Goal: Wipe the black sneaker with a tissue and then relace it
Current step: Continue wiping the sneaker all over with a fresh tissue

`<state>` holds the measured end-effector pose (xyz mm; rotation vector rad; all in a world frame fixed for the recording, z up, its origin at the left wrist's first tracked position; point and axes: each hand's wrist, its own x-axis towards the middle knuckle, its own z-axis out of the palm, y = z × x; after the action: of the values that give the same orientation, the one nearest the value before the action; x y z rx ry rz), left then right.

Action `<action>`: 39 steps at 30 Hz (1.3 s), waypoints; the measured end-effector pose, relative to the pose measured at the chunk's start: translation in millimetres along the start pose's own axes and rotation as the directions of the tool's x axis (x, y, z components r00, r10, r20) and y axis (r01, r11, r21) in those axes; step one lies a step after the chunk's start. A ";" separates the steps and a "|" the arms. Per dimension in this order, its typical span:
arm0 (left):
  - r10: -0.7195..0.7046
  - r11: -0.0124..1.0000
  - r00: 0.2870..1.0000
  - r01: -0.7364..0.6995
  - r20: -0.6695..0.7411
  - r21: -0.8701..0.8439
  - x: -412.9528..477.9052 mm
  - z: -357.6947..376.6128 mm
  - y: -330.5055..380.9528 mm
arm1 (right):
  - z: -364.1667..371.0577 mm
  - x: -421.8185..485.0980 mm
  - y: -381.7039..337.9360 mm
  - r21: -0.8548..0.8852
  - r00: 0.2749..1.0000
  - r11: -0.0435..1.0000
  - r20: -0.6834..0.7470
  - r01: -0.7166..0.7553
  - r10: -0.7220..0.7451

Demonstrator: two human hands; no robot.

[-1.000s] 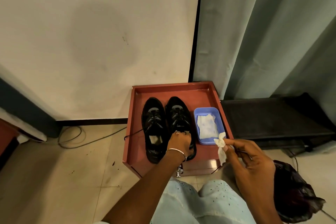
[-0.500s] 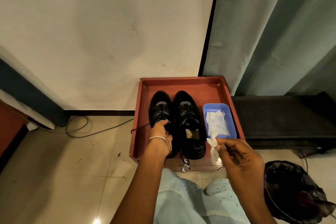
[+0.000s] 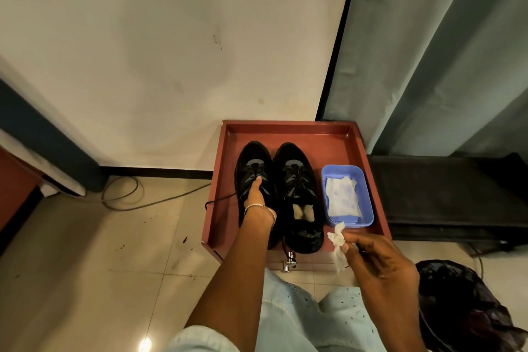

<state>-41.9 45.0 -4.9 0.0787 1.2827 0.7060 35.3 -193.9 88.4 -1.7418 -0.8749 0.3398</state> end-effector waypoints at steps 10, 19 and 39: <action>0.001 1.000 1.000 -0.001 0.023 0.004 30.0 -7.9 -3.8 | -3.6 -5.4 -8.8 0.009 1.000 1.000 0.022 0.015 -0.015; -0.025 0.996 0.993 0.035 0.119 -0.086 -100.3 -44.1 23.8 | -12.3 -12.4 -14.6 0.074 0.994 0.992 0.048 -0.105 0.101; 0.222 0.962 0.859 -0.116 0.462 -0.246 -263.5 -93.9 31.0 | -52.9 -55.9 -104.9 0.457 0.950 0.834 0.186 -0.309 0.250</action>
<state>-167.4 -98.2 202.4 0.1870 0.7154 0.9045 -10.9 -257.3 192.2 -1.3835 -0.5477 0.7966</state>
